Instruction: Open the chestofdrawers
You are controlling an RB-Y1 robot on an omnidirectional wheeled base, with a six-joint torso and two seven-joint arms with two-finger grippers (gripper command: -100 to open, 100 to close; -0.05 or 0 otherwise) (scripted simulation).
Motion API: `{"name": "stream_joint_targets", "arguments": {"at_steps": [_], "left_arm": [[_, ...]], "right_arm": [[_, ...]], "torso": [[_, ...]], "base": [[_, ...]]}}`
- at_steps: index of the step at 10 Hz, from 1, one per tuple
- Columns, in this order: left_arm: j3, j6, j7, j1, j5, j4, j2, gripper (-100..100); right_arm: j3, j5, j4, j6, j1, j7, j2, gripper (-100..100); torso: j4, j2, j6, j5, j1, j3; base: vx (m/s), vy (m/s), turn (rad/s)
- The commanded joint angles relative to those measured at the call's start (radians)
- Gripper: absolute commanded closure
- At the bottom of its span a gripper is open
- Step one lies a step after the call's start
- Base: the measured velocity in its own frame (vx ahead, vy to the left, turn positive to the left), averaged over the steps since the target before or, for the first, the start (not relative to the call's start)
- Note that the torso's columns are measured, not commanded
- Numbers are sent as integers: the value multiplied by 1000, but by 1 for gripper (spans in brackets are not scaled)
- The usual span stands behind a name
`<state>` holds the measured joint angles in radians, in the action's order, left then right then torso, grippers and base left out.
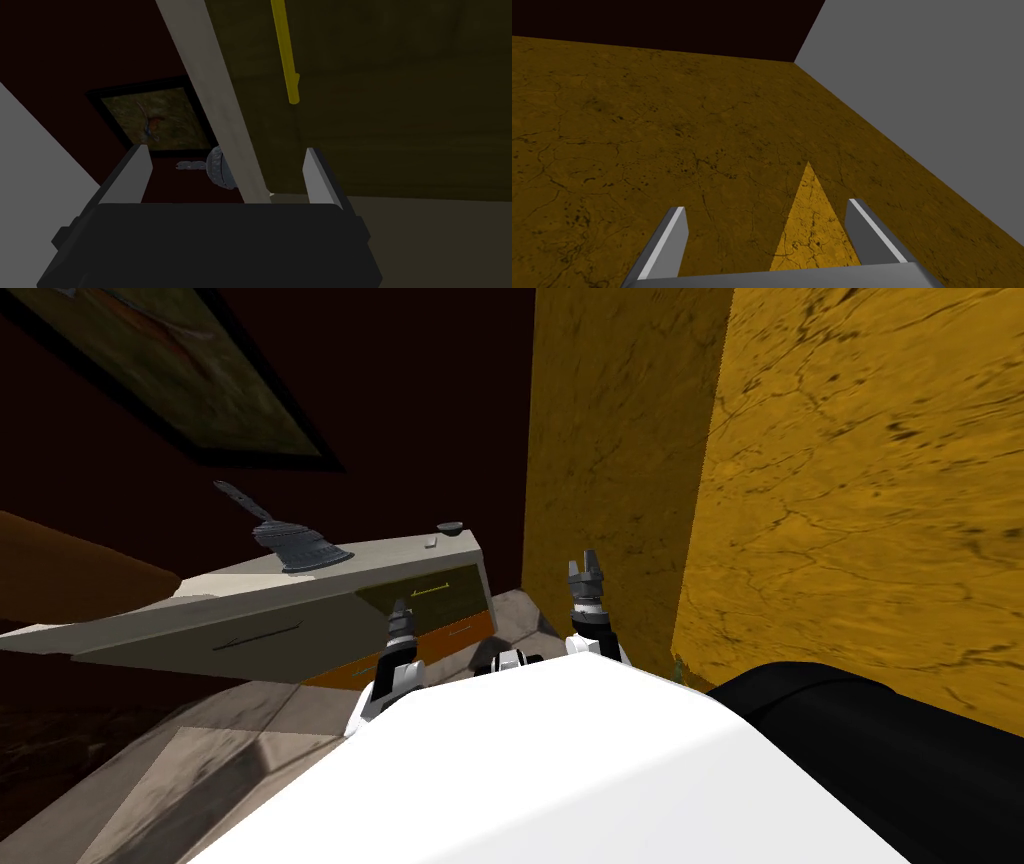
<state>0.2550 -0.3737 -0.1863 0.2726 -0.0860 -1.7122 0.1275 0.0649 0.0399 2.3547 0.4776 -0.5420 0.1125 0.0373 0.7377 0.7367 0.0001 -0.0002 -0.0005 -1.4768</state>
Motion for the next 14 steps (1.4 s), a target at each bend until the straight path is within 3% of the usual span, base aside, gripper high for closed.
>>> {"name": "stream_joint_targets", "arguments": {"at_steps": [1, 3, 4, 6, 7, 8, 9, 10, 14], "left_arm": [[17, 17, -5, -22, 2, 55, 5, -100], [36, 30, -9, -46, 5, 119, 15, -100], [30, 18, -6, -38, 3, 107, 14, -100], [41, 64, -4, -43, -4, 73, 26, -100], [38, 52, -5, -40, -1, 78, 21, -100], [33, 29, -6, -39, 2, 102, 17, 100], [35, 42, -5, -41, 0, 93, 20, 100], [23, 30, 23, -14, -11, 74, 54, 100], [-3, 21, 88, 56, -37, 36, 135, 100]], "right_arm": [[0, 0, 0, 0, 0, 0, 0, 0], [0, 0, 0, 0, 0, 0, 0, 0], [0, 0, 0, 0, 0, 0, 0, 0], [0, 0, 0, 0, 0, 0, 0, 0], [0, 0, 0, 0, 0, 0, 0, 0], [0, 0, 0, 0, 0, 0, 0, 0], [0, 0, 0, 0, 0, 0, 0, 0], [0, 0, 0, 0, 0, 0, 0, 0], [0, 0, 0, 0, 0, 0, 0, 0]], "torso": [[0, 1, 0, 0, 0, 1], [0, 1, 0, 0, 0, 1], [0, 0, 0, 0, 1, 0], [1, 3, 0, 0, 1, 2], [0, 1, 0, 0, 2, 0], [0, 3, 0, 0, 0, 1], [2, 7, 0, 0, 0, 4], [-2, 2, -1, 3, 3, 2], [2, 5, -3, -1, 2, 3]], "base": [[85, -10, -139], [116, -18, -160], [55, 3, -22], [80, 14, -21], [45, 13, -5], [-50, 6, 28], [-29, 3, -8], [-42, -77, 88], [-73, -127, 135]]}}
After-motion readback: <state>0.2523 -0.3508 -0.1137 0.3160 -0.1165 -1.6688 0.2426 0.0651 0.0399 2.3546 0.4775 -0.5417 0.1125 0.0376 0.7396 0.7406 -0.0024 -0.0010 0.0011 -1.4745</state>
